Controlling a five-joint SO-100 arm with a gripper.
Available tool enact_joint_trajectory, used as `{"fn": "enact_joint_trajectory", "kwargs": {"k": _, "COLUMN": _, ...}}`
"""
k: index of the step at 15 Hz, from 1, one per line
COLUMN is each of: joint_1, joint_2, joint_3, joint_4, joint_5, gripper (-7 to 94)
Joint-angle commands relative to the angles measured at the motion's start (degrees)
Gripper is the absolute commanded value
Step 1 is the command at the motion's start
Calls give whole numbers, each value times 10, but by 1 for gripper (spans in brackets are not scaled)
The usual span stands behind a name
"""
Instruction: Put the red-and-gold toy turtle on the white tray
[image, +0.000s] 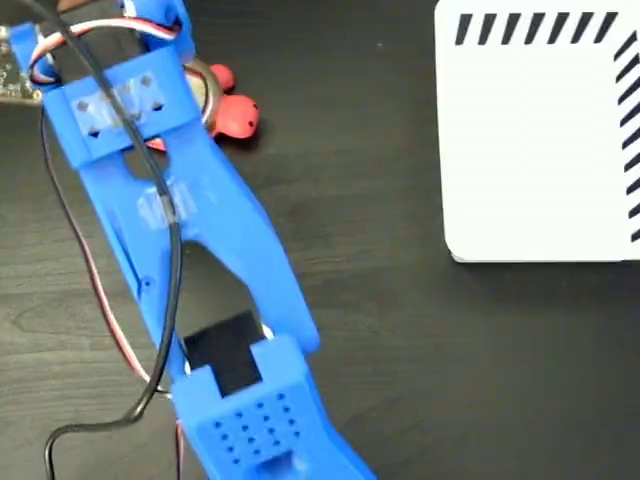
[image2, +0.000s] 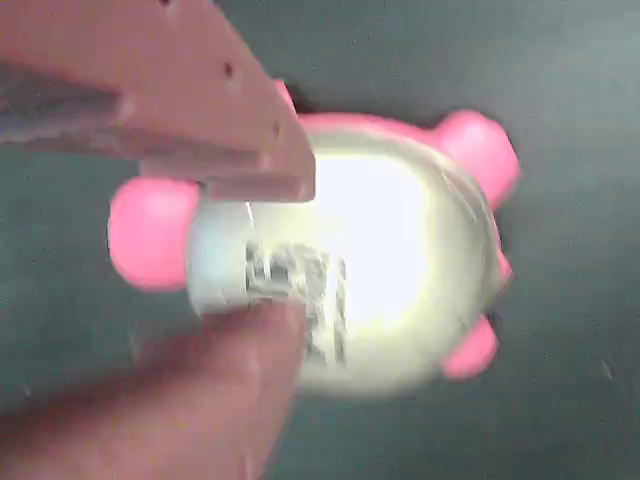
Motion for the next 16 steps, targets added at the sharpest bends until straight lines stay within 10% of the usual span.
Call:
{"fn": "enact_joint_trajectory", "kwargs": {"k": 1, "joint_1": 4, "joint_2": 16, "joint_3": -26, "joint_4": 11, "joint_5": 4, "gripper": 25}}
{"fn": "enact_joint_trajectory", "kwargs": {"k": 16, "joint_1": 3, "joint_2": -68, "joint_3": -57, "joint_4": 90, "joint_5": -31, "gripper": 68}}
